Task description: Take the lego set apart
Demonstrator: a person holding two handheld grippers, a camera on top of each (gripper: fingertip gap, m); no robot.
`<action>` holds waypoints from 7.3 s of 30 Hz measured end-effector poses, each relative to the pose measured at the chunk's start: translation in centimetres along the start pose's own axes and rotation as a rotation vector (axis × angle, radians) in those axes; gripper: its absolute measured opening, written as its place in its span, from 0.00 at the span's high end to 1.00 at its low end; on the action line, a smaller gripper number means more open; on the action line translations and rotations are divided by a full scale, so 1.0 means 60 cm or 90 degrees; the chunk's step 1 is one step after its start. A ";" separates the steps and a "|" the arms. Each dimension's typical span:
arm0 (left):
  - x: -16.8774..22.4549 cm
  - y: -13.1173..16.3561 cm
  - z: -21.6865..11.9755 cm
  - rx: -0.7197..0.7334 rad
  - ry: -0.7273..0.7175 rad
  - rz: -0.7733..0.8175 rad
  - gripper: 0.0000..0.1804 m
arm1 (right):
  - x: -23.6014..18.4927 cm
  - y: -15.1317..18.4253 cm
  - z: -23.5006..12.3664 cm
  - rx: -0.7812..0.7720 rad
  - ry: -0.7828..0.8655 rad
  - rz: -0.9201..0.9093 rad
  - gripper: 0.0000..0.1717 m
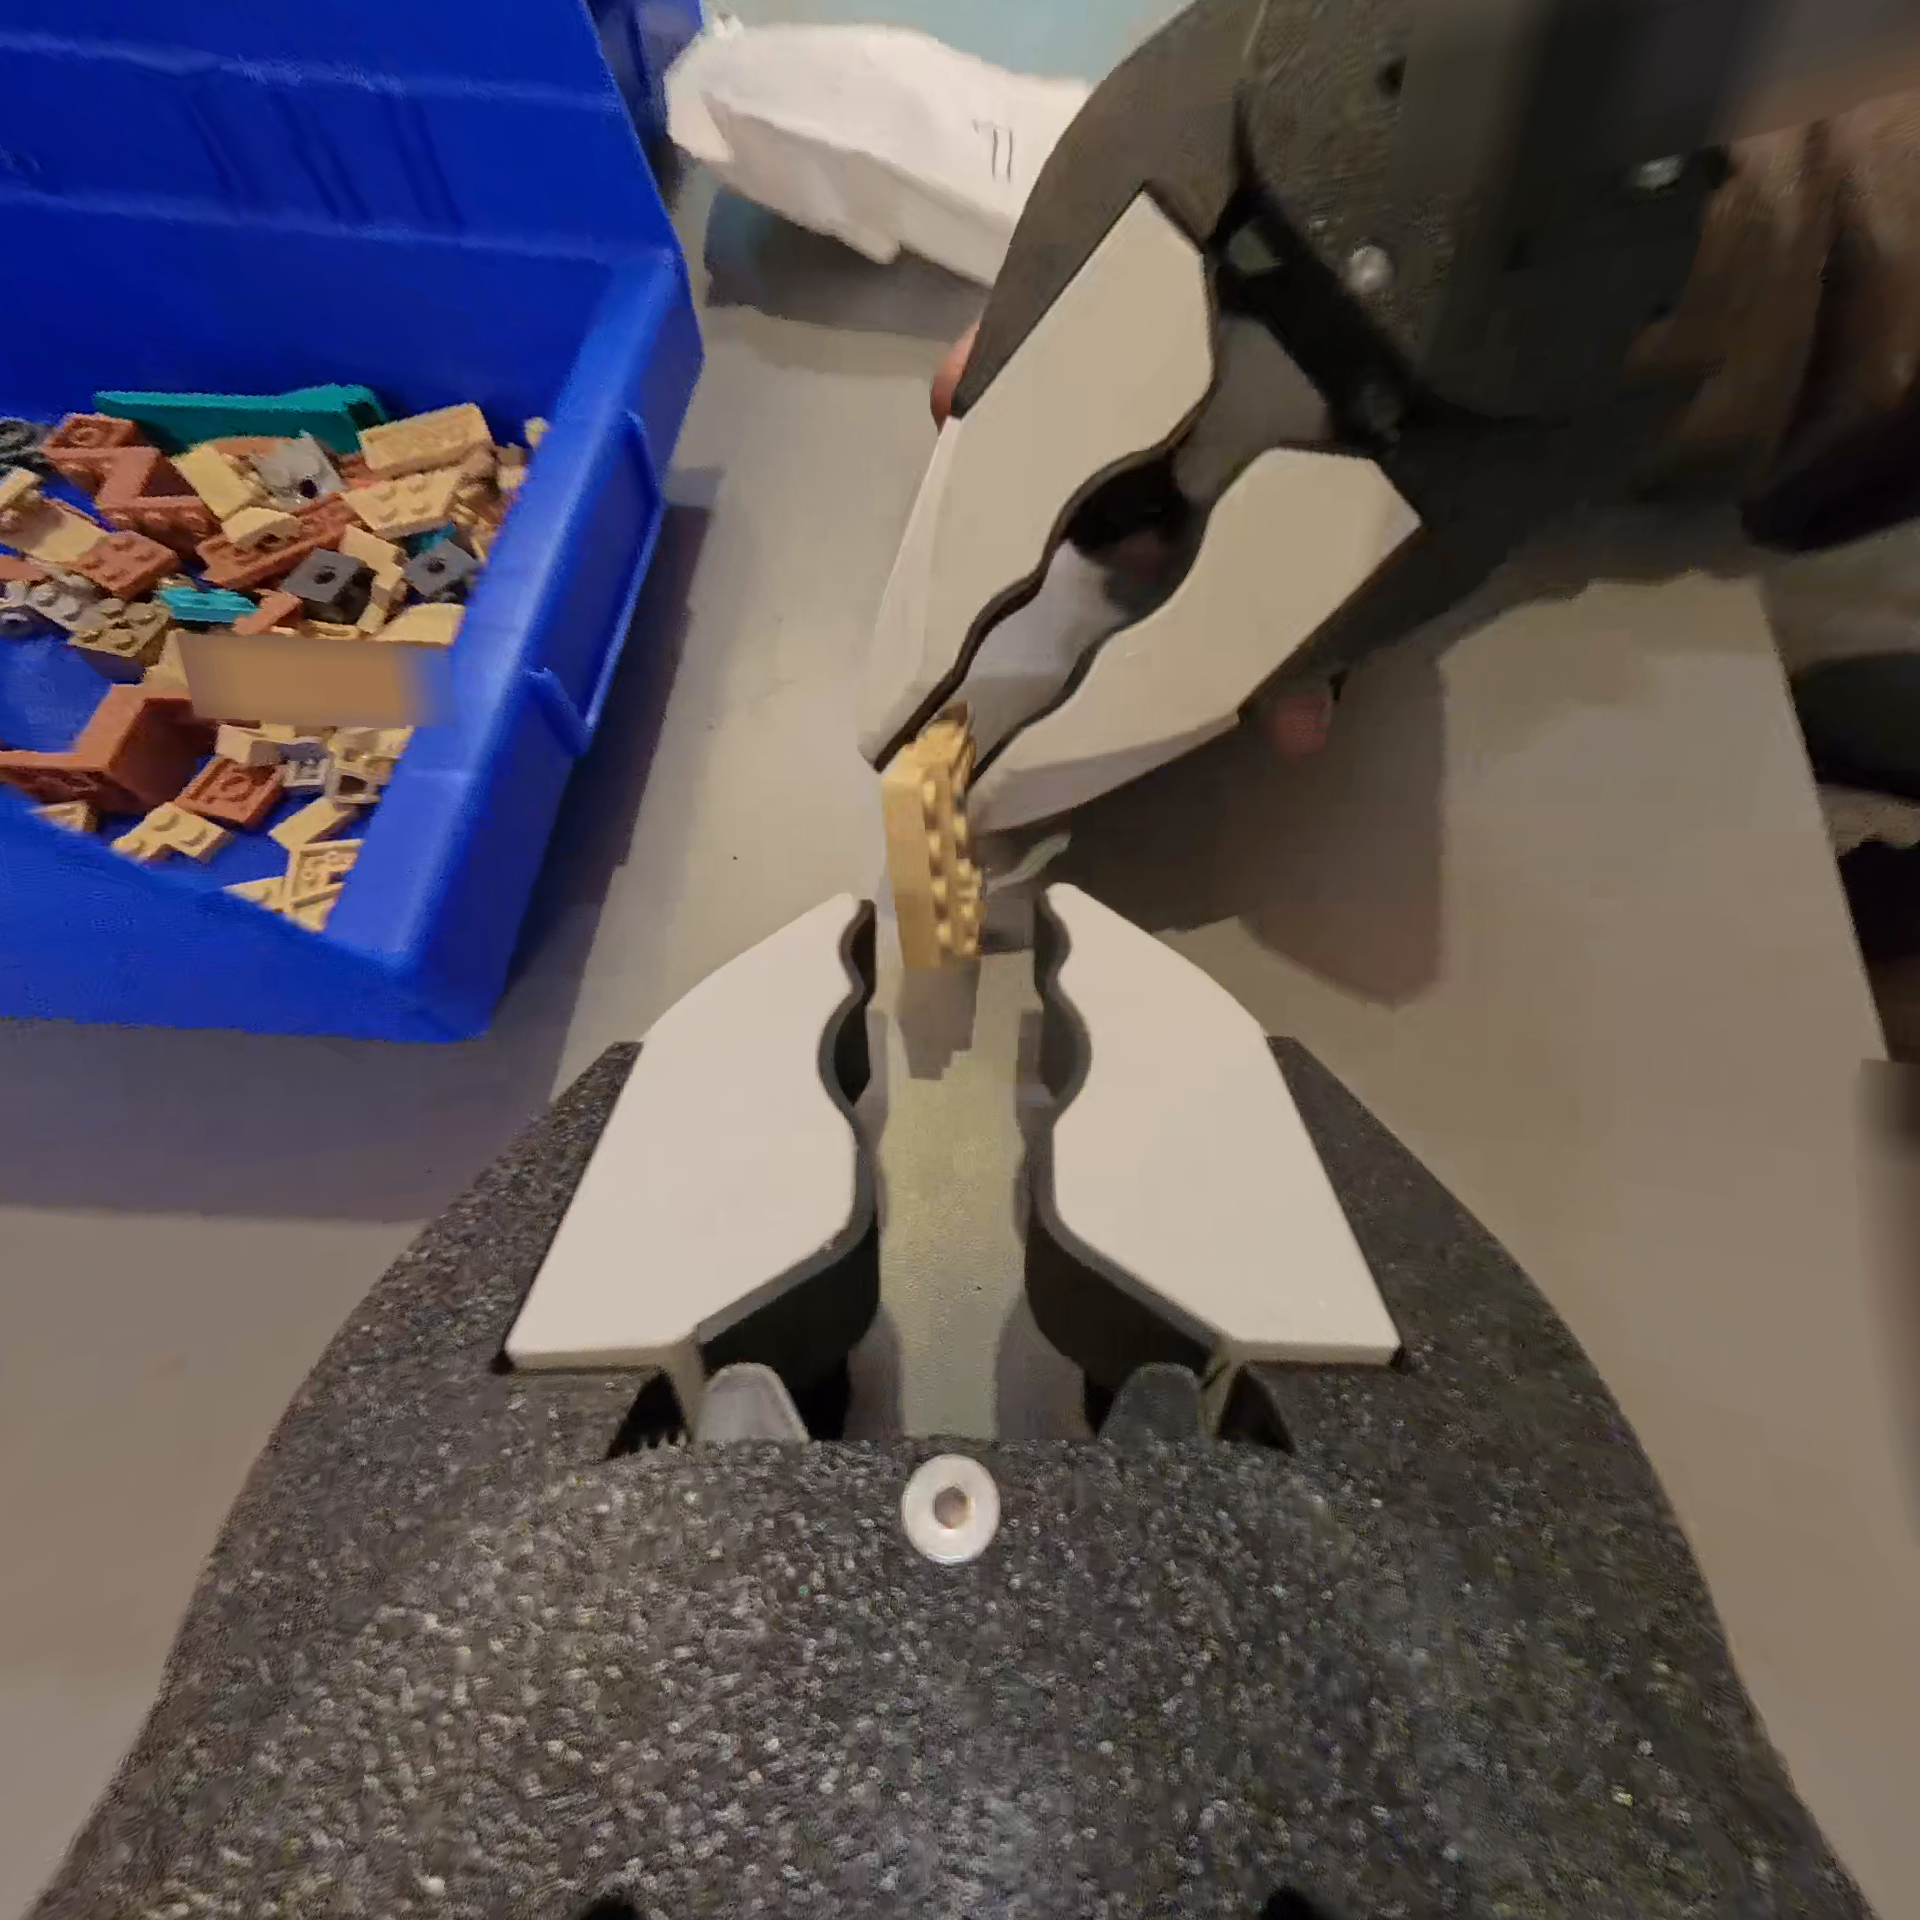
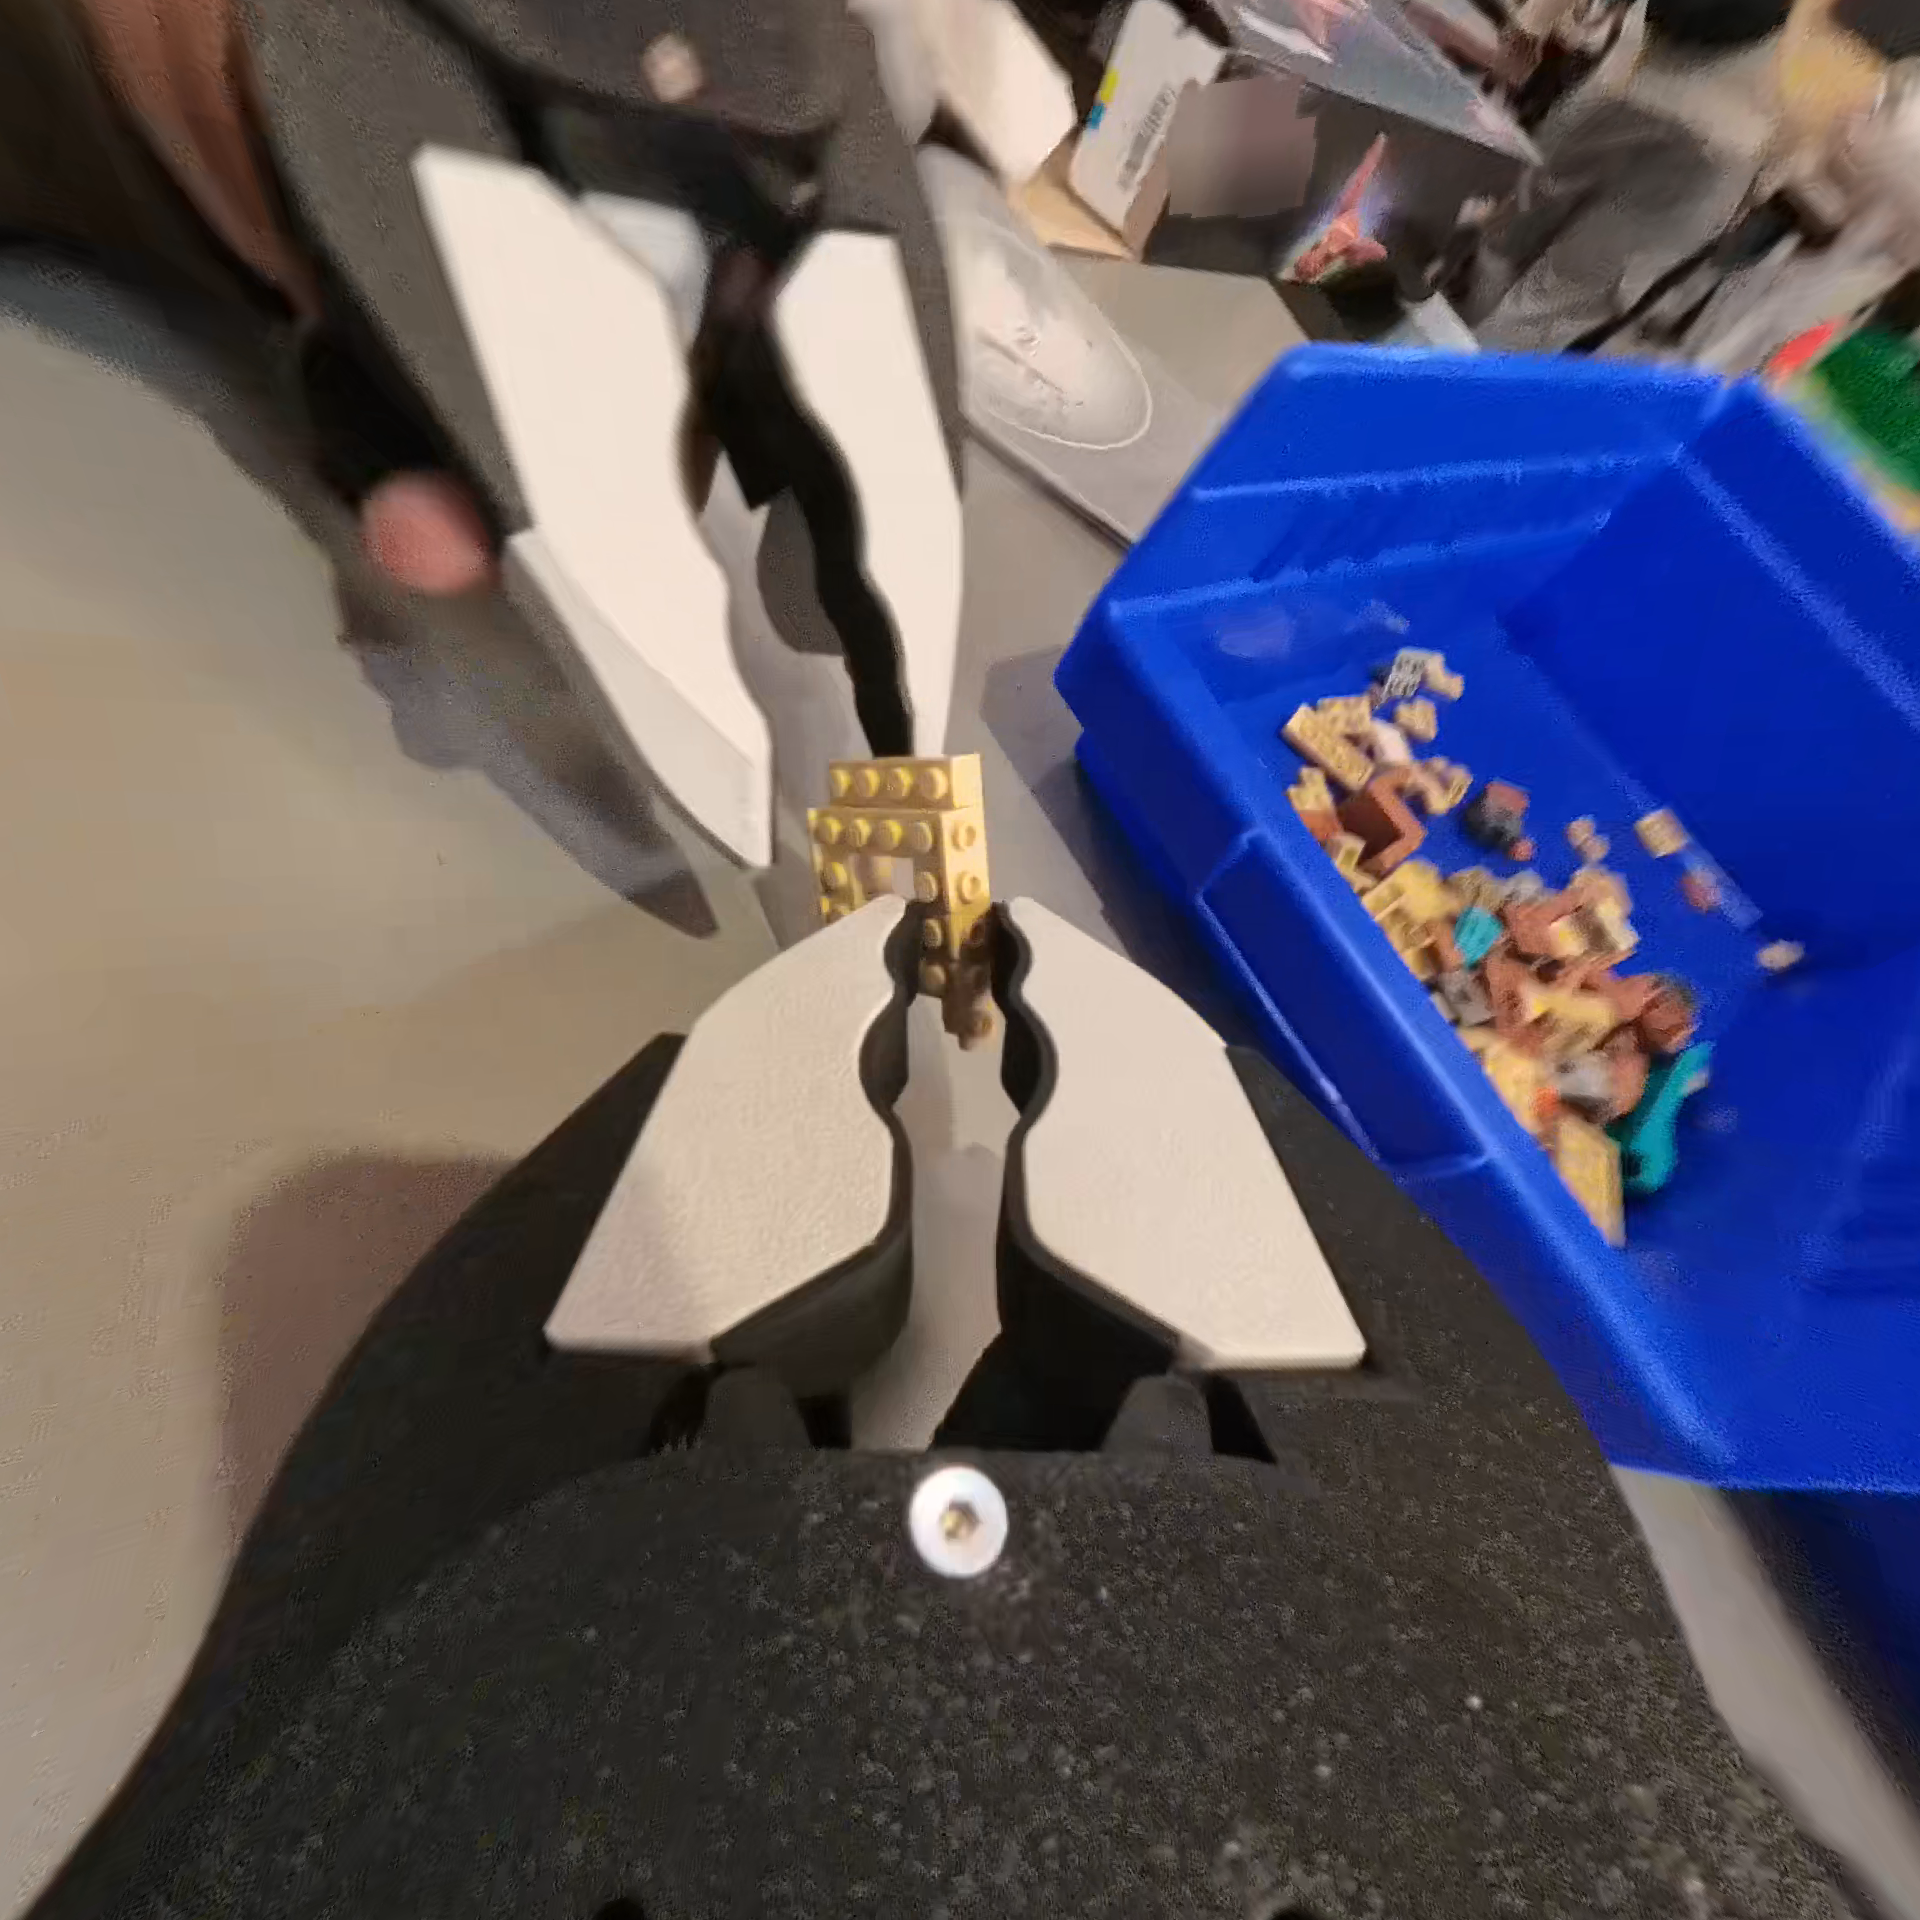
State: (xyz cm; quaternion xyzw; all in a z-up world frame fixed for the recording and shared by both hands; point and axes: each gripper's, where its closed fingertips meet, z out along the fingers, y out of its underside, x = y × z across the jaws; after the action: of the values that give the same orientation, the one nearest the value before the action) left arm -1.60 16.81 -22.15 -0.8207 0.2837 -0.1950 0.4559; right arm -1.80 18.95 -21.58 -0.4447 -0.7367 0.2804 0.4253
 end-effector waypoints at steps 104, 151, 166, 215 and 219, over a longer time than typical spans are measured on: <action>0.069 -0.050 -0.016 0.117 0.099 0.113 0.69 | -0.099 -0.052 -0.062 0.195 -0.301 -0.006 0.87; 0.085 -0.090 -0.049 0.268 0.238 -0.012 0.70 | -0.079 -0.112 -0.079 0.301 -0.349 0.221 0.96; 0.090 -0.096 -0.061 0.275 0.275 -0.052 0.78 | -0.082 -0.119 -0.101 0.340 -0.452 0.285 0.95; 0.031 -0.085 -0.052 0.270 0.123 -0.056 0.85 | -0.034 -0.096 -0.100 0.326 -0.409 0.334 0.96; 0.011 -0.088 -0.041 0.245 -0.009 0.020 0.78 | -0.019 -0.101 -0.099 0.343 -0.396 0.375 0.96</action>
State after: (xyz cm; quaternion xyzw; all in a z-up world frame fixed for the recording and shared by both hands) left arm -0.99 17.04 -16.35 -0.7151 0.2510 -0.2328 0.6095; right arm 1.18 15.45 -14.37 -0.4035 -0.5734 0.6878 0.1882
